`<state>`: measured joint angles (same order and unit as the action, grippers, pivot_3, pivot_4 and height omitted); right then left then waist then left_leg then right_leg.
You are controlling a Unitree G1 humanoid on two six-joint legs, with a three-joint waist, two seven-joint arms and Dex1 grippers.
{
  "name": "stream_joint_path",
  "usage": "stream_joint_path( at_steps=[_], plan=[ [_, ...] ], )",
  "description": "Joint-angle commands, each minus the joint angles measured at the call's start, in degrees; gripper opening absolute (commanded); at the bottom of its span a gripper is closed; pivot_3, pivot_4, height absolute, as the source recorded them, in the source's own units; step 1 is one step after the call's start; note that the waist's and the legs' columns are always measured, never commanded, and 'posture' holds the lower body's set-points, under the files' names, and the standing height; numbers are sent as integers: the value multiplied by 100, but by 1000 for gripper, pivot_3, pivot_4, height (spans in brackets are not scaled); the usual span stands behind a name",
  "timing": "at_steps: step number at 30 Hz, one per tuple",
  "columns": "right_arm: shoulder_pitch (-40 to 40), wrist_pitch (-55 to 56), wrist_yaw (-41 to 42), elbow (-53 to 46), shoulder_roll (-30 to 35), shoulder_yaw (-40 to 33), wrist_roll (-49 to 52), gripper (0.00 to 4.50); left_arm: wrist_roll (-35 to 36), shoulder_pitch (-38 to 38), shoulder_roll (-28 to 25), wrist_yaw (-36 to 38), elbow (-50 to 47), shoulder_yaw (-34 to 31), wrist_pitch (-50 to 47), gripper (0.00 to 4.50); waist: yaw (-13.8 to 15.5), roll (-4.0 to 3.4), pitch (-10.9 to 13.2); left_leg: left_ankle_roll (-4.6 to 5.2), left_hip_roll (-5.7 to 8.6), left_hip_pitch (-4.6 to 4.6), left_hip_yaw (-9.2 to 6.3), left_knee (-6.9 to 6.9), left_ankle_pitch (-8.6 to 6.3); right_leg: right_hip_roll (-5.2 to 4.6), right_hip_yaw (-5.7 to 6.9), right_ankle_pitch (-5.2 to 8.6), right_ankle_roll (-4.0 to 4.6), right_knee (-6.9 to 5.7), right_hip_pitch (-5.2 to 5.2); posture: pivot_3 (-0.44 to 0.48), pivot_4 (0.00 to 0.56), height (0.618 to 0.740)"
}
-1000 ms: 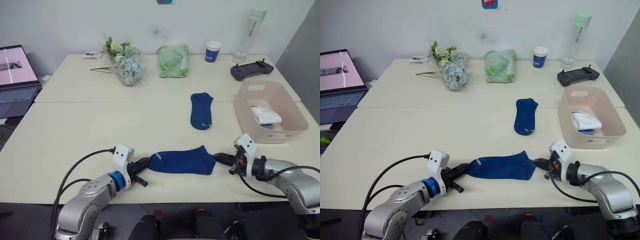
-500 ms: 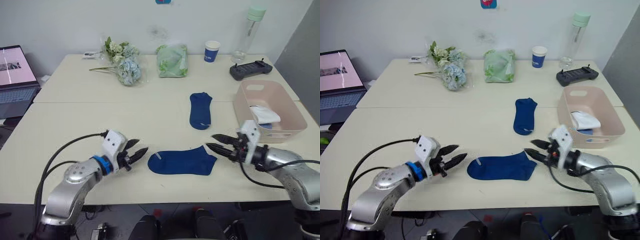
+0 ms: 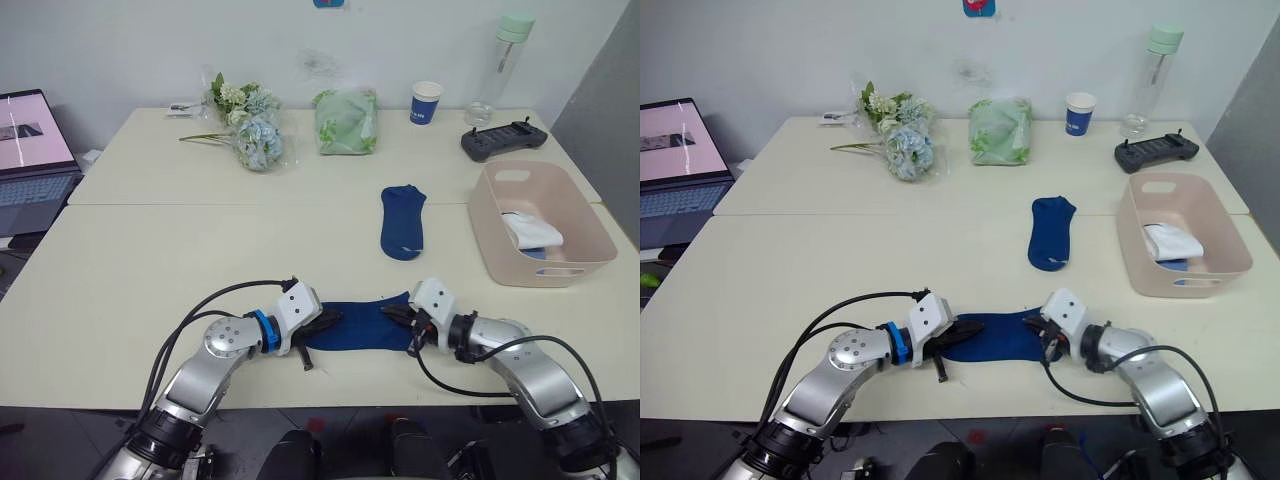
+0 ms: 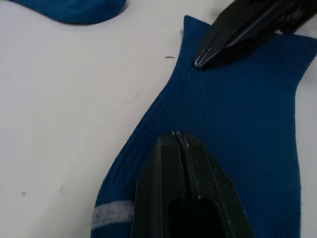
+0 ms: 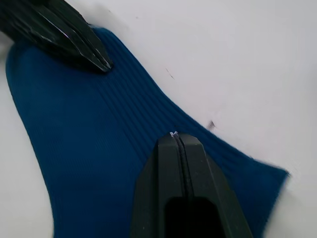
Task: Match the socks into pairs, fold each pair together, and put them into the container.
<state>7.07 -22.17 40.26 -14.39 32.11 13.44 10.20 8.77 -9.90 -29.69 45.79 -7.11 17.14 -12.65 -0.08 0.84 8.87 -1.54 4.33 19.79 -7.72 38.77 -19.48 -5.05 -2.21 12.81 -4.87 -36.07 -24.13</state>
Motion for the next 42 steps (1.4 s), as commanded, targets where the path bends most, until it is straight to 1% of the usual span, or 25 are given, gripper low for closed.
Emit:
stream_joint_path(
  at_steps=[1, 3, 4, 7, 9, 12, 14, 16, 20, 26, 29, 32, 33, 35, 36, 39, 42],
  plan=[
    [-243, 213, 205, 57, 383, -327, -65, 0, -105, 127, -184, 98, 220, -157, 132, 19, 0, -1, -1, 1, 0, -2, 1, 0, 0, 0, -1, 0, 0, 0, 2, 0, 150, 740],
    [-369, 336, 330, 51, 562, -543, 27, 0, 49, 141, -285, 218, 246, -350, 177, 19, -1, -1, -1, 1, 0, -4, 0, 1, 0, 0, -1, 0, -1, 0, 6, 0, 150, 740],
    [-411, 442, 446, 9, 556, -679, 214, 0, 115, 134, -340, 372, 247, -394, 351, 19, -1, -1, -1, 1, 0, -4, 1, 1, 0, 1, -1, 0, -1, 0, 6, 0, 150, 740],
    [-382, 563, 705, -198, 364, -1015, 811, 0, 432, 22, -251, 581, 137, -551, 453, 19, -17, -4, 1, 1, -2, -4, 2, 1, 0, 4, 0, 0, 0, -1, 4, 0, 150, 740],
    [-364, 501, 840, -302, 334, -1065, 986, 0, 482, -22, -223, 662, 86, -574, 458, 19, -25, -4, 2, 1, -4, -4, 4, 1, 0, 4, -1, 0, 0, -2, 1, 0, 150, 740],
    [-390, 385, 1104, -374, 409, -772, 952, 0, 569, -6, -268, 905, -71, -456, 331, 19, -17, -4, 2, 1, -5, -1, -2, 1, 0, 3, 0, 0, -1, -3, 0, 0, 150, 740],
    [-438, 439, 1139, -257, 380, -557, 776, 0, 403, 91, -351, 978, -44, -325, 341, 19, -16, -4, 2, 2, -4, 0, -2, 1, -1, 2, 0, 0, -1, -1, 0, 0, 150, 740],
    [-467, 652, 1165, -41, 500, -307, 373, 0, 207, 204, -422, 982, 21, -224, 382, 19, -17, -4, 2, 2, -3, 0, 1, 0, -1, 2, 0, 0, -1, -2, -1, 0, 150, 740],
    [-599, 755, 1172, 28, 726, -264, 103, 0, 68, 300, -485, 891, 48, -271, 360, 19, -5, -4, 0, 2, -2, -3, 0, 1, -1, 1, -1, 0, -1, -1, 4, 0, 150, 740],
    [-970, 909, 1354, -47, 1275, -804, 259, 0, 139, 391, -765, 977, 197, -549, 516, 19, -2, -2, -6, 3, -3, -5, -1, 2, -1, 1, 0, 0, -1, -1, 8, 0, 150, 740],
    [-944, 744, 1361, -227, 1179, -1120, 698, 0, 363, 352, -704, 987, 129, -729, 535, 19, -3, -2, -5, 3, -3, -6, 1, 2, -1, 2, 0, 0, -1, -1, 8, 0, 150, 740],
    [-839, 374, 1190, -515, 984, -1477, 1175, 0, 804, 316, -543, 807, -153, -1094, 169, 19, -10, -4, -1, 3, -8, -4, 2, 2, -1, 2, -1, 0, -1, -3, 4, 0, 150, 740],
    [-817, 334, 1070, -554, 933, -1603, 1200, 180, 1064, 314, -485, 695, -285, -1315, -83, 3, -10, -5, 0, 3, -9, -3, 1, 2, -1, 2, -1, 0, -1, -4, 3, 0, 150, 740],
    [-690, 272, 592, -495, 710, -1958, 1220, 546, 1486, 292, -333, 276, -388, -1883, -501, 386, -5, -2, 1, 3, -12, 0, -3, 2, -1, 2, -1, 0, -1, -3, 1, 0, 150, 740],
    [-602, 283, 293, -408, 580, -2113, 1149, 868, 1622, 279, -260, 29, -364, -2184, -641, 582, -2, -1, 1, 3, -14, 0, -6, 2, -1, 1, 0, -1, -2, -3, 1, 0, 150, 740],
    [-433, 392, -338, -103, 247, -2233, 821, 1921, 1515, 329, -123, -566, -163, -2722, -596, 1497, -3, -1, 1, 2, -11, 0, -5, 2, 0, 1, -1, -1, -2, -4, -1, 0, 150, 740],
    [-345, 605, -648, 200, -8, -2110, 506, 2985, 1243, 453, -34, -955, 44, -2915, -375, 2476, -2, -2, 1, 1, -4, 0, -3, 0, 0, 1, 0, -1, -2, -4, -3, 0, 150, 740]
  ],
)
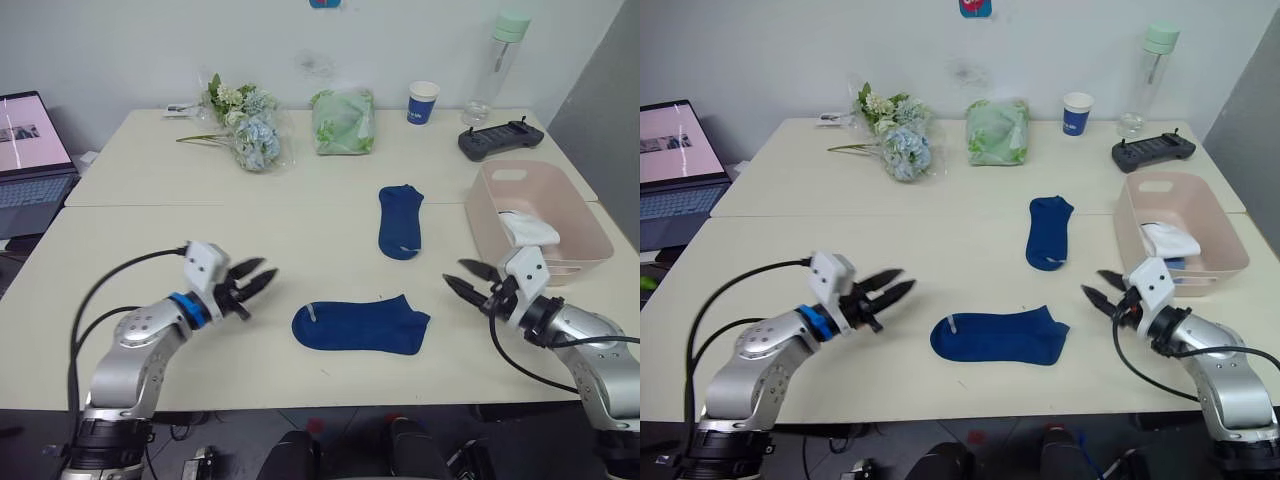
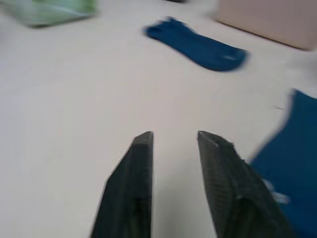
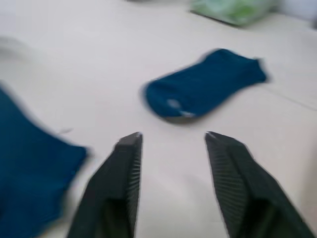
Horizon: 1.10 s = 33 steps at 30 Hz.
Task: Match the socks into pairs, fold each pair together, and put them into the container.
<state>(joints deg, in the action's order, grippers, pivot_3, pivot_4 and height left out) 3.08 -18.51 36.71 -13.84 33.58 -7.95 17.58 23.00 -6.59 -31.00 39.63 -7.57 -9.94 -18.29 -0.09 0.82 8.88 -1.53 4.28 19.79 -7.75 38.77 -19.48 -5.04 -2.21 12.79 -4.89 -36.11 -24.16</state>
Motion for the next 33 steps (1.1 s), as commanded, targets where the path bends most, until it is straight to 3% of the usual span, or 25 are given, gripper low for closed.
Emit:
stream_joint_path(
  at_steps=[1, 4, 6, 7, 15, 25, 33],
  plan=[
    [86, 303, -337, 235, -226, 70, -299, 3298, -218, 168, 139, -443, 118, -259, 239, 2772, -2, -2, 0, 0, 1, 0, 2, -1, 0, 0, -1, 0, 0, 0, 0, 0, 150, 740],
    [214, 454, -407, 449, -391, 218, -466, 4425, -308, 375, 236, -640, 113, -367, 367, 3770, -3, -1, 0, 0, 0, 2, 5, 0, 0, -2, -6, 0, 0, 2, -3, 0, 150, 740],
    [338, 494, -454, 563, -496, 297, -515, 4500, -333, 494, 259, -642, 11, -318, 405, 4383, -9, -3, 0, 0, 0, 1, 6, 0, 0, -1, -6, 0, 0, 1, -3, 0, 150, 740],
    [417, 477, -429, 635, -553, 332, -500, 4500, -358, 533, 255, -647, -64, -275, 428, 4446, -9, -3, 1, 0, -1, 0, 6, 0, 0, -1, -6, -1, 0, 0, -3, 0, 150, 740],
    [1193, 564, -186, 1408, -510, 721, -806, 4500, -366, 523, 441, -1058, -704, -251, 325, 4446, -9, -3, 1, 0, 0, 1, 4, 0, 0, -1, -4, -1, 1, 0, -2, 0, 150, 740],
    [2759, 292, 136, 2814, -812, 1938, -1692, 4500, 323, 99, 470, -1016, -2165, 303, -885, 4446, -66, -3, 1, -1, 1, 3, 7, 0, 0, 1, -3, -4, 6, 0, -6, 0, 150, 740],
    [3667, 424, 335, 4117, -884, 2353, -2213, 4500, 361, -173, 567, -1186, -2279, 443, -1121, 4446, -153, -3, 0, -2, 4, -3, 12, 4, 1, 2, -4, -8, 11, -1, 0, 0, 150, 740]
  ],
)
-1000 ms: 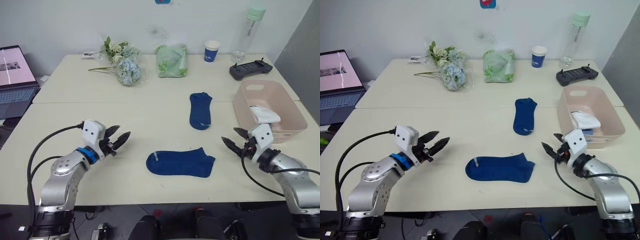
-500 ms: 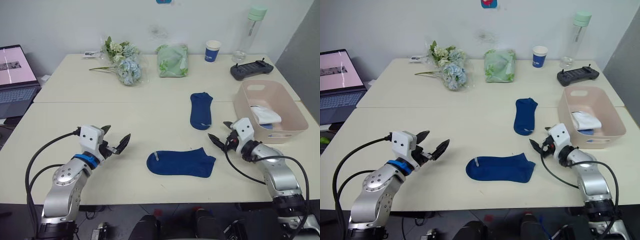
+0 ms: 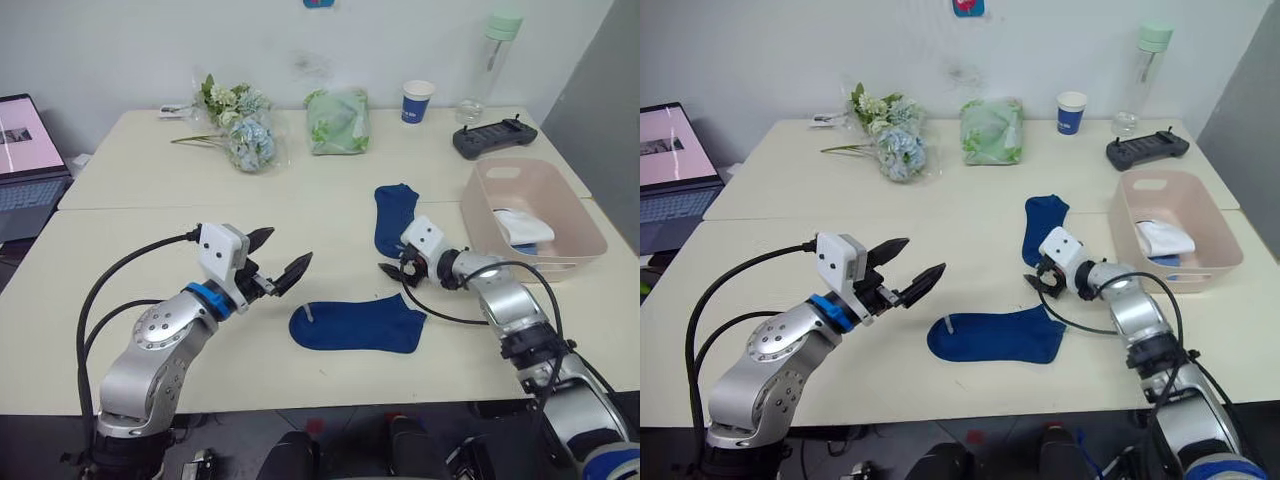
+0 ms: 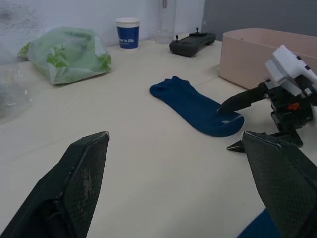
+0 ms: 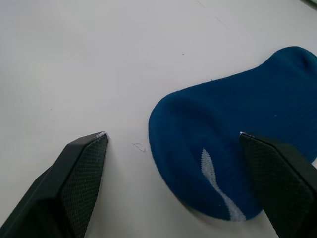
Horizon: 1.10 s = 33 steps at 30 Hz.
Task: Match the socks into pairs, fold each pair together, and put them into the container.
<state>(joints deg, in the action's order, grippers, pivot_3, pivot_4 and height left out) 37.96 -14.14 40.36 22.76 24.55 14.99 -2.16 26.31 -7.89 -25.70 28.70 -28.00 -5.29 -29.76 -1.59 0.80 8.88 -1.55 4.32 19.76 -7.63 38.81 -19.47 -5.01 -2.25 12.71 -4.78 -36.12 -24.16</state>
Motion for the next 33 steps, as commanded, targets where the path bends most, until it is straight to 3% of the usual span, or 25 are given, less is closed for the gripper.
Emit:
stream_joint_path(
  at_steps=[1, 4, 7, 18, 28, 33],
  plan=[
    [272, -27, 5, 587, 15, 63, -251, 4500, 43, -5, 53, -113, -261, -34, 24, 4446, -6, 0, 0, 0, -1, 0, 0, 0, 0, 1, 0, 0, 1, 0, 0, 0, 150, 740],
    [456, -40, 125, 840, 13, 53, -237, 4500, 47, 127, 81, -142, -343, 9, 23, 4446, -8, 0, -1, 0, -2, 0, -1, 0, 0, 1, 1, -1, 1, -1, -2, 0, 150, 740],
    [542, -4, 140, 969, -14, 28, -250, 3897, 64, 165, 70, -121, -357, 21, 21, 4500, -4, 0, -1, 0, -2, 1, -1, 0, 0, 0, 0, -1, 1, 0, -1, 0, 150, 740],
    [245, 11, 580, 389, 262, -89, -100, 18, 145, -390, -50, 220, 115, 34, -25, 4500, 29, 1, -1, 0, -1, 9, -9, 2, 0, -1, 3, -4, -4, 7, -4, 0, 150, 740],
    [-525, 209, 1960, -1705, 852, -142, 547, 18, 243, -665, -252, 663, 576, 42, -144, 4500, 7, -1, 2, 0, -2, 14, -6, -1, 0, -1, 2, -4, -4, 7, -11, 0, 150, 740],
    [-1104, 72, 2528, -2918, 1372, -136, 901, 18, 58, -1306, -289, 959, 1329, 325, -100, 4500, 36, 1, 3, 0, 0, 14, -9, 0, 0, -2, 7, -3, -6, 9, -7, 0, 150, 740]
  ],
)
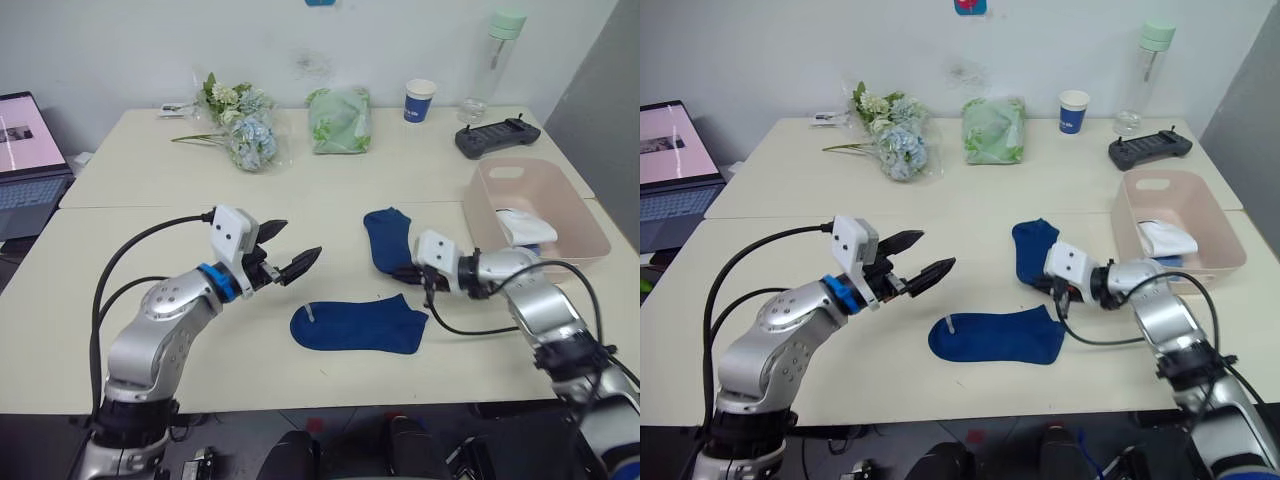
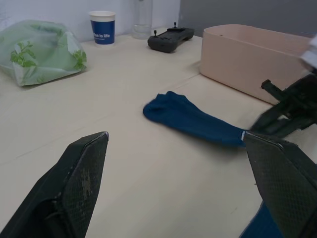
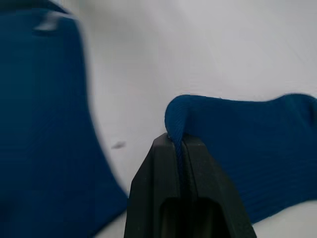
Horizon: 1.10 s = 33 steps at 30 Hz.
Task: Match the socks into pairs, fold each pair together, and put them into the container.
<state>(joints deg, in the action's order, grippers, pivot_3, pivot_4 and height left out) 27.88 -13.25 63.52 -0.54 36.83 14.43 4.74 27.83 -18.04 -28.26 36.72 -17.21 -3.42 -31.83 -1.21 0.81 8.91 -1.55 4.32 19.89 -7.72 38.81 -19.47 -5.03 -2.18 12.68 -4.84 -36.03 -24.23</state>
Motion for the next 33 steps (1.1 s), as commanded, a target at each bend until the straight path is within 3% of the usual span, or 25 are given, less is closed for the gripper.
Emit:
stream_joint_path(
  at_steps=[1, 5, 13, 19, 23, 33],
  plan=[
    [-153, -68, 206, -709, 168, -93, 255, 18, -177, -431, -6, 177, 444, 205, 164, 4500, -4, 1, 1, 0, 0, -1, 1, 0, 0, 0, 0, 0, 0, 0, 1, 0, 150, 740],
    [-308, -128, 194, -1013, 209, -100, 313, 18, -619, -963, 100, 266, 1382, 544, 455, 4500, -17, 2, 1, 0, 0, -2, 3, 1, 0, 0, -1, -1, 0, -2, -1, 0, 150, 740],
    [-532, -367, -95, -1415, 106, -28, 292, 18, -1611, -2855, 1205, 835, 5170, 1293, 1978, 4500, 96, 14, 8, 0, 13, 4, 1, 7, 0, -1, 5, -2, -3, 3, -2, 0, 150, 740],
    [-628, -417, -247, -1495, 72, 10, 238, 18, -2349, -3750, 1567, 1233, 7220, 1584, 2942, 4500, 81, 16, 9, 0, 11, 11, 6, 4, 0, -1, 4, -2, -3, 2, -14, 0, 150, 740],
    [-697, -391, -314, -1551, 134, -30, 202, 0, -2671, -3962, 1633, 1292, 7933, 1600, 3262, 3600, 83, 18, 10, 0, 13, 11, 8, 7, 0, 0, 3, -3, -5, 0, -12, 0, 150, 740],
    [-689, -371, -444, -1502, 161, -100, 170, 0, -2661, -3967, 1555, 1452, 8110, 1207, 3539, 326, 82, 18, 10, 0, 12, 10, 4, 10, 0, 0, 6, -4, -6, -4, -10, 0, 150, 740]
  ],
)
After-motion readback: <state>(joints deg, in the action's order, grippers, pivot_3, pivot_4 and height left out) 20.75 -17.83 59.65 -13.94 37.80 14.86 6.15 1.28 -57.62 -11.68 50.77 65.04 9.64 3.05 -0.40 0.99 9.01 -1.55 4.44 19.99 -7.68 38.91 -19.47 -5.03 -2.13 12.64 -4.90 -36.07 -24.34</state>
